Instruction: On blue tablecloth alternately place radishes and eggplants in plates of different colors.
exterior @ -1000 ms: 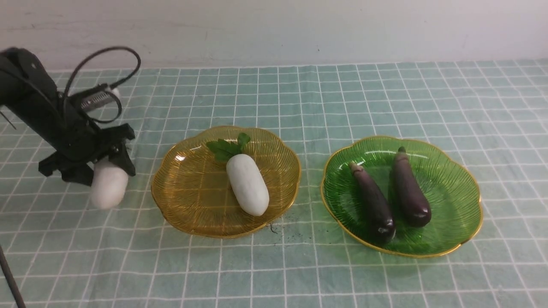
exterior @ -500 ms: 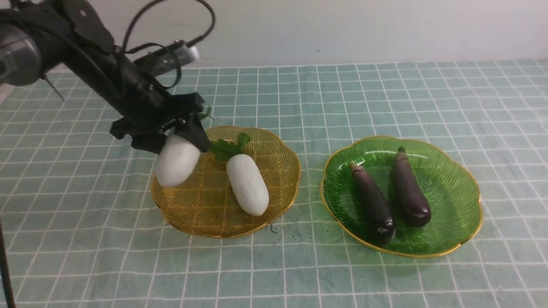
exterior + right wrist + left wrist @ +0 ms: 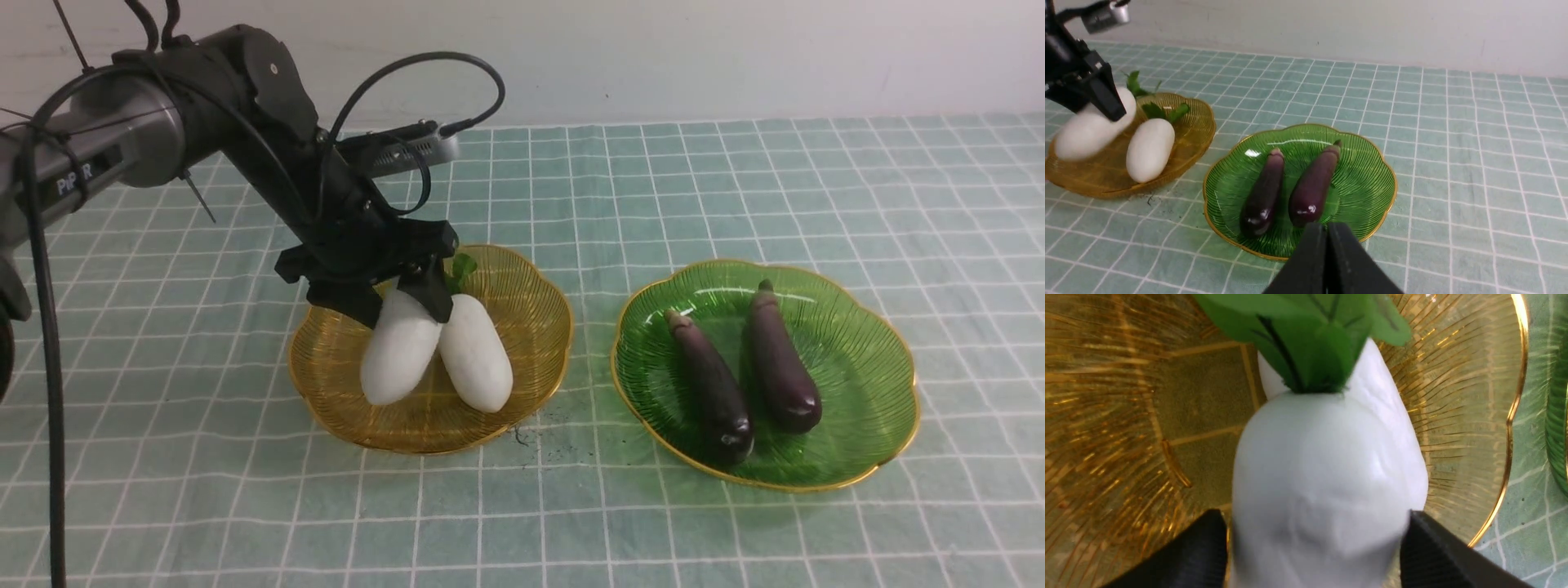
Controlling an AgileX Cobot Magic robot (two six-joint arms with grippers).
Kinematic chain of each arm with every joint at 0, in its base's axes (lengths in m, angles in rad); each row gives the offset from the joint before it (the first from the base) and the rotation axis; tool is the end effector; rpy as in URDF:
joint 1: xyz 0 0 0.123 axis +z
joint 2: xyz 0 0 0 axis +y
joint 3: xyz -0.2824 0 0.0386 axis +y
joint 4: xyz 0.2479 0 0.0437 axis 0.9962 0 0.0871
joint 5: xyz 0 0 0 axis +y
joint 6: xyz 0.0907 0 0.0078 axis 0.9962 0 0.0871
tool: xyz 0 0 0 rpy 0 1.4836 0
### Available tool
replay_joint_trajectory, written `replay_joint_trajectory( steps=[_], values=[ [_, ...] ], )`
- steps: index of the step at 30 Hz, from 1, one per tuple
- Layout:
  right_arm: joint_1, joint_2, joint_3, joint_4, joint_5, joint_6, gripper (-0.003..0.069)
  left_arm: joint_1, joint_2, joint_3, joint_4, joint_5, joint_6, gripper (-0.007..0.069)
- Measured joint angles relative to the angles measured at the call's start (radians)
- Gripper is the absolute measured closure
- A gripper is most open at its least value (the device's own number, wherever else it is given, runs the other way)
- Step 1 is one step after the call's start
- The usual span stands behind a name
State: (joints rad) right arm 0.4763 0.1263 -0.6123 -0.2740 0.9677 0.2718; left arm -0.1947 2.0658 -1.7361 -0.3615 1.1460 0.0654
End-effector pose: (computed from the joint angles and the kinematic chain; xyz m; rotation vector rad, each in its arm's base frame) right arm 0.0146 -0.0153 0.3185 -0.2029 1.9308 0.1736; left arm 0.4206 -0.1129 0.2299 0.2056 2.9310 -0.5248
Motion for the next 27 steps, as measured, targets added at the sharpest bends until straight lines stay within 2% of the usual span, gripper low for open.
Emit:
replay_joint_trajectory(
  steps=[4, 11, 15, 17, 19, 23, 25, 27],
  values=[
    [0.0, 0.0, -0.07, -0.001, 0.107, -0.021, 0.0674, 0.0, 0.0, 0.0, 0.001, 0.0, 0.0, 0.0051],
    [0.0, -0.052, -0.141, -0.001, 0.223, -0.078, 0.0674, 0.0, 0.0, 0.0, 0.002, 0.0, 0.0, 0.0051],
    [0.0, -0.093, -0.126, -0.002, 0.229, -0.081, 0.0674, 0.0, 0.0, 0.0, 0.002, 0.001, 0.0, 0.0051],
    [0.0, -0.124, -0.066, -0.006, 0.162, -0.06, 0.0674, 0.0, 0.0, 0.0, 0.002, 0.006, 0.0, 0.0051],
    [0.0, -0.131, 0.015, -0.006, 0.028, -0.031, 0.0674, 0.0, 0.0, 0.0, 0.002, 0.018, 0.0, 0.0051],
    [0.0, -0.131, 0.193, -0.016, -0.318, -0.018, 0.0674, 0.0, 0.0, 0.0, 0.002, 0.051, 0.0, 0.0055],
    [0.0, -0.13, 0.246, -0.04, -0.473, -0.018, 0.0674, 0.0, 0.0, -0.003, 0.002, 0.063, 0.004, 0.0096],
    [0.0, -0.129, 0.257, -0.054, -0.538, -0.018, 0.0674, 0.0, 0.0, -0.015, 0.003, 0.069, 0.007, 0.0151]
  ],
)
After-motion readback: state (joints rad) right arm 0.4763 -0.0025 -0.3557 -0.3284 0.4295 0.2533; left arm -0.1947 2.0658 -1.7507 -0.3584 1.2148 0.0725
